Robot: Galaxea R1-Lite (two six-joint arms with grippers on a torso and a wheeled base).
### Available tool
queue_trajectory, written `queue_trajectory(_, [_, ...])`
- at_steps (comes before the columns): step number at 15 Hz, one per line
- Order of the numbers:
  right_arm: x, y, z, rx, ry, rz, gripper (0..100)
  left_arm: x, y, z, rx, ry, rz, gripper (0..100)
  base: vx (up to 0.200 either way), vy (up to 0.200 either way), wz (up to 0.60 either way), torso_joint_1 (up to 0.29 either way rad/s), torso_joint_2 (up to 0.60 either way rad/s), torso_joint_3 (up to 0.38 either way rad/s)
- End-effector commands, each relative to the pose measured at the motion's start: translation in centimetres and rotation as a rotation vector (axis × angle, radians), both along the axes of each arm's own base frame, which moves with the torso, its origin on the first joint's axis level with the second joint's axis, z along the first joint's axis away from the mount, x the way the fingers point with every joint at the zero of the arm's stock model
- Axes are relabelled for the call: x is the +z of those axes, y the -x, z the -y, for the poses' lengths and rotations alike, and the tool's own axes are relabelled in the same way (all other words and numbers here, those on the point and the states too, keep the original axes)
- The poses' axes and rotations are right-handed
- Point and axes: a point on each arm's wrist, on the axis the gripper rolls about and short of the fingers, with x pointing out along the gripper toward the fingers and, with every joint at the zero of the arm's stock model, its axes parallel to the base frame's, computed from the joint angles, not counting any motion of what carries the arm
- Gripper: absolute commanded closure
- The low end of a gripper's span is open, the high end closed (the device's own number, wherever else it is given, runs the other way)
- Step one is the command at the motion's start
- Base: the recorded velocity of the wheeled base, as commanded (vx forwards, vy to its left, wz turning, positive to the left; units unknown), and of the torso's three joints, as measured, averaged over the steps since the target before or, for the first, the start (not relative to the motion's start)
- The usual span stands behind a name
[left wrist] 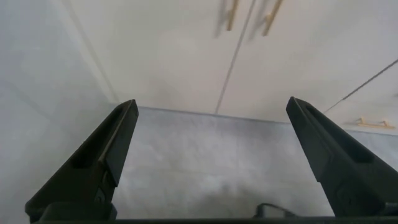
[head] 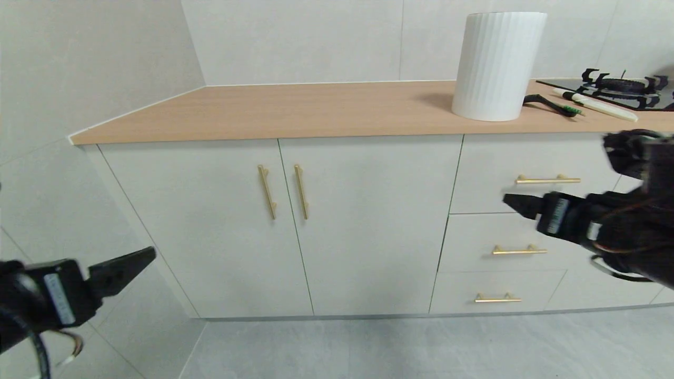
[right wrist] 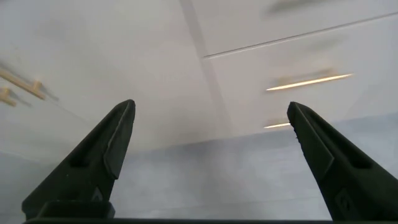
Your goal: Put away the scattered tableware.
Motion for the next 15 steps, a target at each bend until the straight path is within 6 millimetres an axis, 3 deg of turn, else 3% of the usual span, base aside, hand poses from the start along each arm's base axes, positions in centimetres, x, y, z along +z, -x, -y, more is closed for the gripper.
queue_trajectory(1, [-0.7,10.6,7.3,-0.109,0.101,0.168,0,-2.9,6.7,-3.6,0.043,-0.010,0.131,0,0.000,0.000,0.00,0.000,0.00,0.000])
queue_trajectory(2, [-1.2,13.8,9.2,-0.199,0.178,0.246,0,-4.0,8.5,-4.5,0.081,-0.039,0.180,0,0.000,0.000,0.00,0.000,0.00,0.000])
queue_trajectory(3, [-1.6,16.3,9.9,-0.213,0.203,0.321,0,-4.6,9.8,-5.0,0.107,-0.058,0.222,0,0.000,0.000,0.00,0.000,0.00,0.000])
queue_trajectory(6, [-3.7,21.7,10.8,-0.282,0.246,0.380,0,-5.8,12.5,-5.8,0.191,-0.082,0.286,0,0.000,0.000,0.00,0.000,0.00,0.000])
queue_trajectory(8, [-5.0,24.2,11.0,-0.312,0.246,0.434,0,-6.6,13.9,-5.9,0.241,-0.084,0.315,0,0.000,0.000,0.00,0.000,0.00,0.000])
queue_trajectory(11, [-6.9,26.5,10.5,-0.374,0.280,0.471,0,-8.7,15.2,-5.7,0.274,-0.113,0.356,0,0.000,0.000,0.00,0.000,0.00,0.000])
queue_trajectory(15, [-8.2,25.7,10.6,-0.401,0.289,0.412,0,-9.9,14.6,-5.7,0.345,-0.092,0.313,0,0.000,0.000,0.00,0.000,0.00,0.000])
